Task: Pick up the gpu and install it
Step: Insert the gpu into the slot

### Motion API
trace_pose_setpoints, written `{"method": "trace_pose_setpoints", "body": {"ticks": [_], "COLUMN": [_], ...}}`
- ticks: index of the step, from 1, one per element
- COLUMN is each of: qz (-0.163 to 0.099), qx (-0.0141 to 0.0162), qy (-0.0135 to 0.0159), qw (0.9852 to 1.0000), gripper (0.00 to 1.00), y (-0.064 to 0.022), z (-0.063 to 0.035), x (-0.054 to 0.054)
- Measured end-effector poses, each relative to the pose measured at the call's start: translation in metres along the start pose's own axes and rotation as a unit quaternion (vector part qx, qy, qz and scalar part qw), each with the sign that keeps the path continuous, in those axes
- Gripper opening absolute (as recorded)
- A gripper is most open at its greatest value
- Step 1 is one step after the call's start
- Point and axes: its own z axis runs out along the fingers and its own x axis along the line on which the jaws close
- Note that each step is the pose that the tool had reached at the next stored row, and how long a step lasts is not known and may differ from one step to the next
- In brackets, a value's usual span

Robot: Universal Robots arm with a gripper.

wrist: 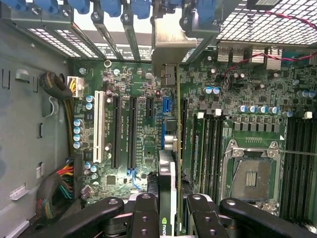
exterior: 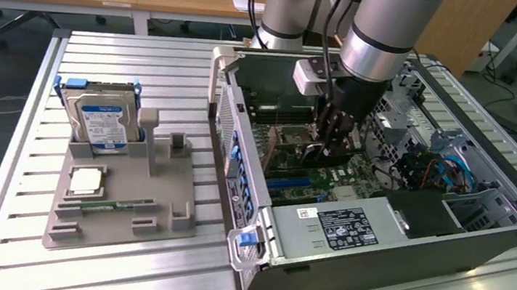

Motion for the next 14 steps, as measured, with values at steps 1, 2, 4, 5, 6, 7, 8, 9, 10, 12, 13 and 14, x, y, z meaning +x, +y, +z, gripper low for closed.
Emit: {"method": "trace_pose_setpoints", "body": {"ticks": [1, 2, 4, 5, 6, 7, 8, 9, 10, 12, 13, 14], "qz": [0.000, 0.000, 0.000, 0.000, 0.000, 0.000, 0.000, 0.000, 0.000, 0.000, 0.000, 0.000], "qx": [0.0000, 0.0000, 0.0000, 0.0000, 0.0001, 0.0001, 0.0001, 0.0002, 0.0002, 0.0002, 0.0001, 0.0002], "qy": [0.0000, -0.0001, 0.0000, 0.0000, 0.0000, -0.0001, 0.0000, 0.0000, 0.0000, 0.0001, 0.0001, 0.0000], "qw": [1.0000, 1.0000, 1.0000, 1.0000, 1.0000, 1.0000, 1.0000, 1.0000, 1.0000, 1.0000, 1.0000, 1.0000], "gripper": [0.27, 0.27, 0.27, 0.27, 0.27, 0.27, 0.27, 0.27, 0.27, 0.27, 0.27, 0.27], "y": [0.0005, 0.0013, 0.0034, 0.0041, 0.0048, 0.0054, 0.0059, 0.0064, 0.0068, 0.0075, 0.0078, 0.0079], "z": [0.0001, 0.0005, 0.0012, 0.0016, 0.0021, 0.0032, 0.0045, 0.0058, 0.0068, 0.0076, 0.0079, 0.0083], "x": [0.0000, 0.0000, -0.0001, -0.0001, -0.0001, -0.0001, 0.0000, 0.0000, 0.0000, 0.0000, 0.0000, 0.0000]}}
